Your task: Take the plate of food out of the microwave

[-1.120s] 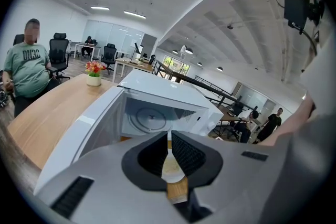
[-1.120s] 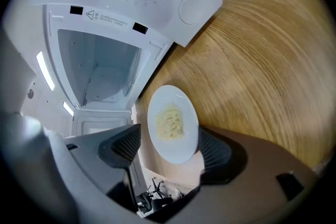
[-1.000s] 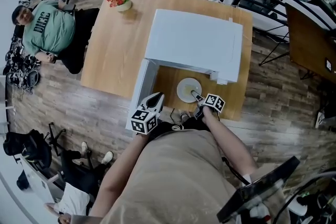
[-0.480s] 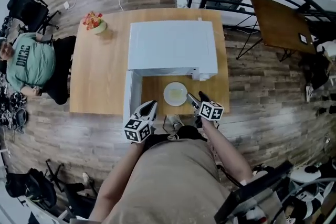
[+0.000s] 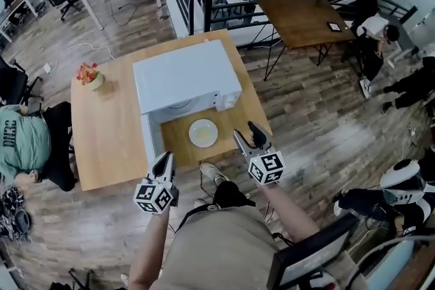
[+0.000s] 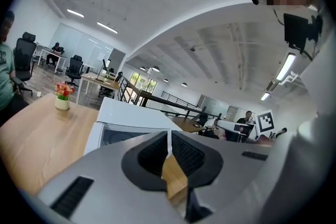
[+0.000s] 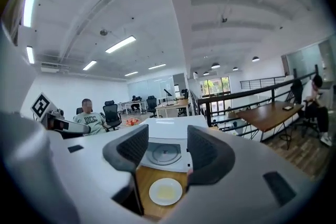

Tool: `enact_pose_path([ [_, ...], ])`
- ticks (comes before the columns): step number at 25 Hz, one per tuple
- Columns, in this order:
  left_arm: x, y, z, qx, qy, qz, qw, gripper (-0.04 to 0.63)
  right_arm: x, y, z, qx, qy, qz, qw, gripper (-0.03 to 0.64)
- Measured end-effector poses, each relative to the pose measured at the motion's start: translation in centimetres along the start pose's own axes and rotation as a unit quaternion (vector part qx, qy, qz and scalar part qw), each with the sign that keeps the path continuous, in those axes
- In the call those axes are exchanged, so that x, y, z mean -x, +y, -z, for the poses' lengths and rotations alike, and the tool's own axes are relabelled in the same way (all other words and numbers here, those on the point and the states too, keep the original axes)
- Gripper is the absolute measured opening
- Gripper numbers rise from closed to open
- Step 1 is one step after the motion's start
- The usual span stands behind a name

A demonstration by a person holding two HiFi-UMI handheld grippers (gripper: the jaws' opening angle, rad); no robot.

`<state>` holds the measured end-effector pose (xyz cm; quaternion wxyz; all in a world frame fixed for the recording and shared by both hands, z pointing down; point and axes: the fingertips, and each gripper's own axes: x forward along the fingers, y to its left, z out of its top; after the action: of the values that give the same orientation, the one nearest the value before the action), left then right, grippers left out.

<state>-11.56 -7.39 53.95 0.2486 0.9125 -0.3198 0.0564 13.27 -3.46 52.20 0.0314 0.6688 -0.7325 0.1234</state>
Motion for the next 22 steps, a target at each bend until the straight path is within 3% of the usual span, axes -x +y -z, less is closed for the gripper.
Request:
enact_pose_path([
  [6,4.3,-2.7,-0.1,-0.036,-0.028,0.036,0.9983,0.006,8.4,3.8,-3.5,0.045,-0.039,0.024,0.998,0.215],
  [11,6.4,-4.0,1.1,-0.040,-0.030,0.048,0.9976,0.006,13.2,4.9,-2.9,0.052,-0.035,0.045,0.997,0.215],
  [19,8.1,-5.0,2.4,-0.034,-0.026,0.031,0.9986,0.006,17.3,2.5,-0.1,0.012,-0.006,0.064,0.998,0.215],
  [21,7.9,-5.3,2.7,-0.024,-0.026,0.019,0.9992,0.006,17.9,1.3,0.9,0.011,0.018,0.070,0.997,0.141],
  [22,7.7,-5.6,2.8,-0.018,-0.026,0.015,0.9994,0.006,18.2,0.8,1.3,0.012,0.029,0.069,0.997,0.138],
])
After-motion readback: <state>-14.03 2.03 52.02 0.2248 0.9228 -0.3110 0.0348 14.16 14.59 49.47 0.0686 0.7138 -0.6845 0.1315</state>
